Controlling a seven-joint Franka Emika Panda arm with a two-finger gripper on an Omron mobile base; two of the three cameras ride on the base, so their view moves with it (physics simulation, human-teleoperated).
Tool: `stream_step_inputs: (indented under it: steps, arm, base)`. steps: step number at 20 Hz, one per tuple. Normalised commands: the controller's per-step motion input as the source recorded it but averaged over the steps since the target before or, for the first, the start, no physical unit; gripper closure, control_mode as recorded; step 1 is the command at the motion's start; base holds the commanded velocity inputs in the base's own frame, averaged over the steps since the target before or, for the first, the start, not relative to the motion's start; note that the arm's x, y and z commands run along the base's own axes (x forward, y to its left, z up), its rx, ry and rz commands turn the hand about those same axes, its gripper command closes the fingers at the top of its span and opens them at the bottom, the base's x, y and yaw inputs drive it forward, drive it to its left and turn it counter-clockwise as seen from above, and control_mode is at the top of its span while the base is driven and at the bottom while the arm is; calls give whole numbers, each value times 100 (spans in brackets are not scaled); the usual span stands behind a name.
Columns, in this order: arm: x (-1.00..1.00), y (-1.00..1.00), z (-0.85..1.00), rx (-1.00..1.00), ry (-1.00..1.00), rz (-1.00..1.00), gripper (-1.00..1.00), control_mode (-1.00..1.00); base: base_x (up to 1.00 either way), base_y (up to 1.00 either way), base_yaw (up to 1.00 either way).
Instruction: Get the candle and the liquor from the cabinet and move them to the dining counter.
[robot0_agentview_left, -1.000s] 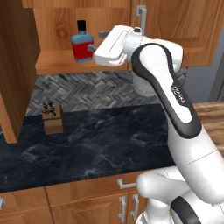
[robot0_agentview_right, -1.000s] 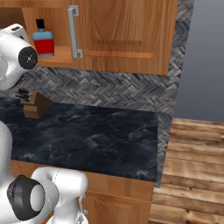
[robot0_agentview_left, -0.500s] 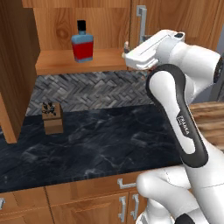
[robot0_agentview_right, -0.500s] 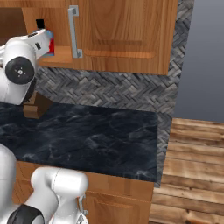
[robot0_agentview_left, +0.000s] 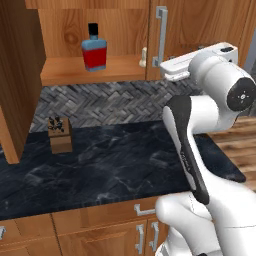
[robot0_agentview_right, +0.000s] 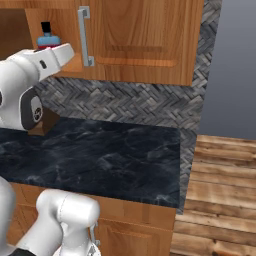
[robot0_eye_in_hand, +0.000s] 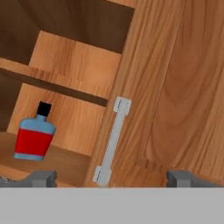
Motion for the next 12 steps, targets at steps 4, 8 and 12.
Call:
stream_step_inputs:
  steps: [4, 8, 12]
  arm:
    - [9, -25, -2, 4, 0, -11, -100, -100]
    - [24, -15, -22, 22, 8, 7, -100, -100]
    - [29, -14, -40, 28, 6, 18, -100, -100]
  base:
    - [0, 0, 0]
    - [0, 0, 0]
    - [0, 0, 0]
